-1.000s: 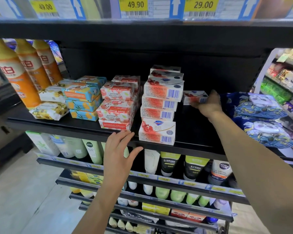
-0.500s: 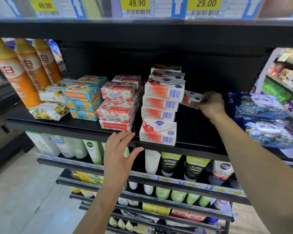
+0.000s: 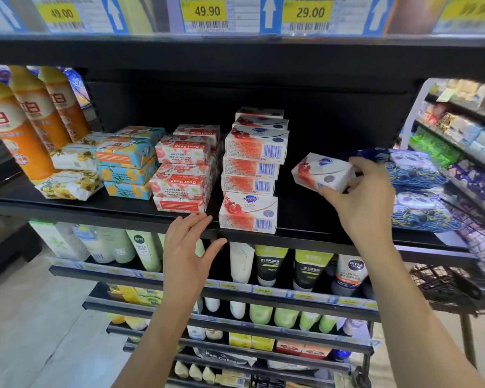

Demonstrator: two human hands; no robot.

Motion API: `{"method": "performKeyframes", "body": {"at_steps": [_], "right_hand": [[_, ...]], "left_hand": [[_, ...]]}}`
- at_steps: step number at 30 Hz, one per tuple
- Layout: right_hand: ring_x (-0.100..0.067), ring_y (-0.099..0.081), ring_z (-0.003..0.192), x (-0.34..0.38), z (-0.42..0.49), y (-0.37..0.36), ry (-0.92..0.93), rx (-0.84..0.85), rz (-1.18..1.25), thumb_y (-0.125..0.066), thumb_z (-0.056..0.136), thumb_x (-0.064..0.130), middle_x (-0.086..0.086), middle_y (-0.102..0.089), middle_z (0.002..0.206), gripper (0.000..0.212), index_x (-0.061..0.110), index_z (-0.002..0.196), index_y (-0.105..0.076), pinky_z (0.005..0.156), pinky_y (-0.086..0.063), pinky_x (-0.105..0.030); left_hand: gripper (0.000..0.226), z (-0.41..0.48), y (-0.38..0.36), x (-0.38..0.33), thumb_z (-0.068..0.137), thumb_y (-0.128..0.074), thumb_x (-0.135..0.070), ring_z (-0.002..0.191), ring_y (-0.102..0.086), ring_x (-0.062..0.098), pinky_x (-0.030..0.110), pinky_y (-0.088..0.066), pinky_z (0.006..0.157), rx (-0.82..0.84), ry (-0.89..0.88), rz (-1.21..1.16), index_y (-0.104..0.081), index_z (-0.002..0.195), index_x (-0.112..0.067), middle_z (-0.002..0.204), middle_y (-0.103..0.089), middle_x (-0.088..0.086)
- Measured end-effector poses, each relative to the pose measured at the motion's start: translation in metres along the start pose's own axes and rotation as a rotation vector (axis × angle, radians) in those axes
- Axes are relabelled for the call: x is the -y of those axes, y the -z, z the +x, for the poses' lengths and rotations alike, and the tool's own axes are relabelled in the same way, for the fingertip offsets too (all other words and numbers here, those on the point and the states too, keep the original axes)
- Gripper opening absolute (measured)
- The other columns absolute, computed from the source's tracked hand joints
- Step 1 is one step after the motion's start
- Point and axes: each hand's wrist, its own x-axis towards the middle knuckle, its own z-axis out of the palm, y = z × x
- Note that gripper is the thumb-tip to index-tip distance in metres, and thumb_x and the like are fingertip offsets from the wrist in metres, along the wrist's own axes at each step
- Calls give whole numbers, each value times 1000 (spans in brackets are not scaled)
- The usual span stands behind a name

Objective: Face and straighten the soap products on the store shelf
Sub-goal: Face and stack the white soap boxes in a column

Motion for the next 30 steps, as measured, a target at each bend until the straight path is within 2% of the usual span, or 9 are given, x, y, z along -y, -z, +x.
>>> {"method": "performKeyframes", "body": {"at_steps": [3, 6, 8, 11, 15, 18, 21, 26, 30], "right_hand": [[-18, -60, 92, 1, -29, 18, -59, -13, 143, -92, 73, 26, -4, -60, 121, 72, 18, 136, -57, 77, -49, -25], [-14, -61, 89, 5, -57, 28, -78, -13, 278, -93, 71, 22, -4, -63, 112, 70, 26, 131, -59, 82, -54, -31], [-11, -63, 93, 9, -74, 34, -77, 7, 339, -93, 70, 20, -4, -64, 109, 70, 32, 129, -58, 86, -53, -28], [-12, -65, 97, 16, -91, 41, -65, 66, 457, -92, 71, 14, -5, -65, 108, 70, 36, 127, -57, 90, -51, -19], [-20, -66, 95, 30, -107, 41, -9, 208, 639, -91, 68, 5, -9, -65, 104, 73, 31, 128, -60, 92, -54, -26], [-20, -66, 97, 38, -115, 36, 10, 312, 690, -90, 69, -1, -4, -66, 105, 75, 30, 130, -60, 91, -55, -29], [-19, -65, 101, 43, -118, 31, 17, 371, 694, -88, 71, -4, -1, -67, 112, 75, 34, 130, -60, 93, -55, -32], [-13, -66, 106, 48, -123, 29, -21, 422, 685, -85, 78, 4, 9, -66, 120, 74, 40, 135, -55, 88, -54, -22], [-5, -68, 106, 50, -120, 30, -199, 428, 706, -80, 84, 27, 16, -66, 127, 63, 33, 141, -53, 88, -58, -27]], "left_hand": [[46, 1, 6, -7, 84, -77, -32, 132, -42, 1, 45, -33, 120, 28, 42, -57, -71, 125, -13, 131, -63, -5], [30, 3, 27, -25, 88, -78, -27, 131, -44, -10, 35, -36, 118, 55, 253, -252, -74, 117, -28, 128, -65, -20], [25, 5, 41, -38, 89, -78, -24, 119, -59, -4, 33, -46, 109, 52, 369, -411, -74, 113, -30, 118, -70, -18], [27, 8, 56, -60, 86, -77, -24, 106, -71, 10, 34, -55, 100, 73, 447, -614, -75, 112, -23, 108, -77, -7], [38, 10, 65, -86, 81, -70, -42, 102, -74, 17, 37, -57, 95, 201, 534, -777, -74, 114, -24, 105, -79, -2], [50, 8, 65, -98, 83, -64, -46, 105, -73, 17, 35, -59, 94, 314, 574, -866, -69, 124, -18, 110, -78, -1], [55, 6, 64, -103, 83, -63, -46, 111, -72, 18, 36, -57, 97, 388, 599, -933, -69, 126, -11, 113, -78, 3], [45, 5, 67, -101, 89, -65, -29, 112, -72, 23, 33, -59, 94, 383, 656, -1027, -67, 128, -6, 114, -77, 9], [44, 2, 69, -102, 90, -65, -25, 113, -72, 23, 38, -58, 97, 381, 663, -1043, -65, 130, -6, 116, -76, 10]]}}
